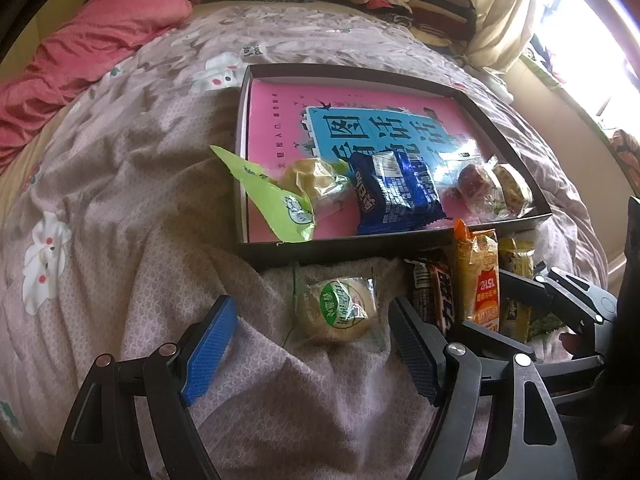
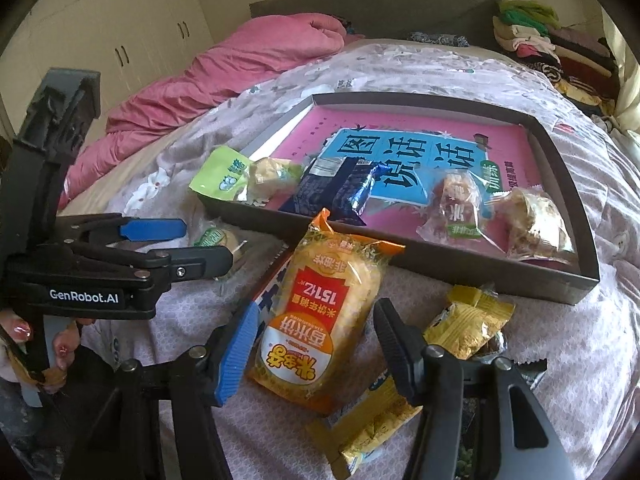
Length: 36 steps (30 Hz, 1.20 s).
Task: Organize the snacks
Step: 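Grasp the round green-labelled bun with left tool while right tool grasps the orange bread bag, then carry the bun with left tool over the tray while right tool carries the bread bag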
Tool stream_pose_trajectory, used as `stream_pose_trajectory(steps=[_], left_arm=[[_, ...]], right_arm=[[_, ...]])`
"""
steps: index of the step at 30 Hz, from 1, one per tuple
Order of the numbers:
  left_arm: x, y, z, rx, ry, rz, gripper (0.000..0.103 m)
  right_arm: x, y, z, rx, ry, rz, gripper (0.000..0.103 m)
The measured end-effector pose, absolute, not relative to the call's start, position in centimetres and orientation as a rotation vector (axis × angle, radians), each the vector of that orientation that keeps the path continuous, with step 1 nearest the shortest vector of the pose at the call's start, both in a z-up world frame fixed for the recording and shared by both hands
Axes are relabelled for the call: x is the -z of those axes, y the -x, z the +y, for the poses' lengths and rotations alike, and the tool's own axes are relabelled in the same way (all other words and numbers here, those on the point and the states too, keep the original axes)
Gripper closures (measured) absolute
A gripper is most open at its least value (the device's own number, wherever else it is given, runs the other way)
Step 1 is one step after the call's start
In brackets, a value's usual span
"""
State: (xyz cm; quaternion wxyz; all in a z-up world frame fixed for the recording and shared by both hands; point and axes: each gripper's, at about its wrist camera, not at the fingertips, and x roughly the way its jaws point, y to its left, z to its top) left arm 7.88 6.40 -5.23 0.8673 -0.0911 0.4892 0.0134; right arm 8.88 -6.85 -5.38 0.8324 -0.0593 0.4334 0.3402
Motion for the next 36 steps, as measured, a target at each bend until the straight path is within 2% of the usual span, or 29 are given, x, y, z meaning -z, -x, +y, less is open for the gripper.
stream_pose_trajectory(steps=[7, 12, 13, 14, 18, 25, 36], left_arm=[[5.4, -8.1, 5.9, -0.017, 0.189, 1.021, 0.023], [5.8, -8.2, 5.7, -0.015, 0.2, 1.019, 0.027], [5.9, -8.2, 5.6, -0.017, 0.199, 1.021, 0.031], [6.0, -8.3, 5.6, -0.025, 0.192, 1.024, 0.042], [6.2, -8.3, 5.9, -0.011, 0.207, 1.03, 0.053], [5.5, -7.9, 6.0, -0.005, 0.2, 1.003, 0.057], [1.3, -7.0, 6.6, -0.007, 0.21, 0.904, 0.057]], right_arm=[[5.8, -8.9, -6.4, -0.722, 0.161, 0.919, 0.051], [5.9, -9.1, -6.6, -0.729, 0.151, 0.921, 0.056], [5.8, -9.1, -6.6, -0.732, 0.148, 0.92, 0.057], [5.8, -9.1, -6.6, -0.735, 0.145, 0.92, 0.058], [5.6, -9.2, -7.0, -0.743, 0.113, 0.928, 0.059], [4.6, -8.8, -7.6, -0.772, 0.062, 0.899, 0.061], [1.8, -8.5, -9.0, -0.806, -0.022, 0.798, 0.062]])
